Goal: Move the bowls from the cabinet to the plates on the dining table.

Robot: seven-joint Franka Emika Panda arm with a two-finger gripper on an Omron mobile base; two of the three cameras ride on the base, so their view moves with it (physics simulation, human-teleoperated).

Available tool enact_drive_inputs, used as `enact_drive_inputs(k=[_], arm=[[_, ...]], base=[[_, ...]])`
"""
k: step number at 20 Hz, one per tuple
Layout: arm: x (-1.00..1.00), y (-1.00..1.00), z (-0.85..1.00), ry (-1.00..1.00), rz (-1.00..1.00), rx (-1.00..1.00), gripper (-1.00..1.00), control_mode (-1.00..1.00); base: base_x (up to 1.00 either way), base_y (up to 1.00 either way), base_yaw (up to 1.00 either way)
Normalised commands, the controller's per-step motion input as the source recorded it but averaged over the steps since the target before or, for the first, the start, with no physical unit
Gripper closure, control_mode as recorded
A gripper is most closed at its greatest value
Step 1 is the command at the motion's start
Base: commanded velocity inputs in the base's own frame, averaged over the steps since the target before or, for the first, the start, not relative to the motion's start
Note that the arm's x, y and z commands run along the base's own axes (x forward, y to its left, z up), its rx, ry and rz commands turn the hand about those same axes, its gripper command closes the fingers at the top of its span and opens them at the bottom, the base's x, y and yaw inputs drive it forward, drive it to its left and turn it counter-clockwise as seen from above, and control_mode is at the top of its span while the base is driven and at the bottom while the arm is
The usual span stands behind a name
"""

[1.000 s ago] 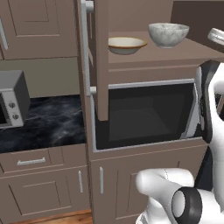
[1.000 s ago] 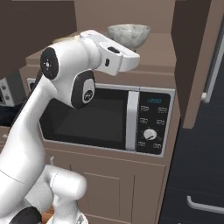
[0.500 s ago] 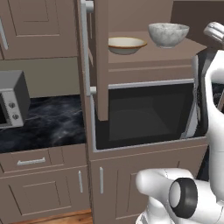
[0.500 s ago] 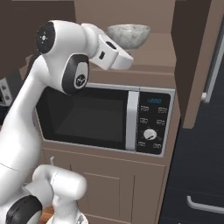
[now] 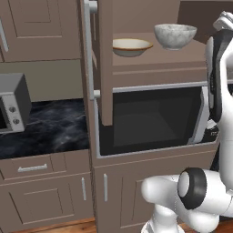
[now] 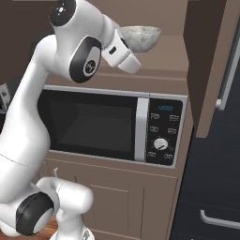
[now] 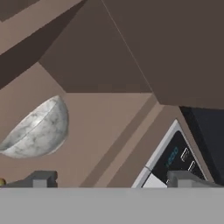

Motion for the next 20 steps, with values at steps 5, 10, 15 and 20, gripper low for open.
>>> enact_drive_inputs(k=[5, 10, 15, 20], arm=[[0.02, 0.00, -0.11, 0.02, 0.00, 0.24, -1.00, -1.00], [0.04, 0.00, -0.13, -0.01, 0.00, 0.21, -1.00, -1.00], [0.19, 0.01, -0.07, 0.00, 0.00, 0.12, -1.00, -1.00], [0.28, 0.04, -0.07, 0.01, 0.00, 0.06, -1.00, -1.00]], base=[[0.00, 0.00, 0.00], [0.00, 0.00, 0.00], [0.00, 0.00, 0.00], [0.00, 0.00, 0.00]])
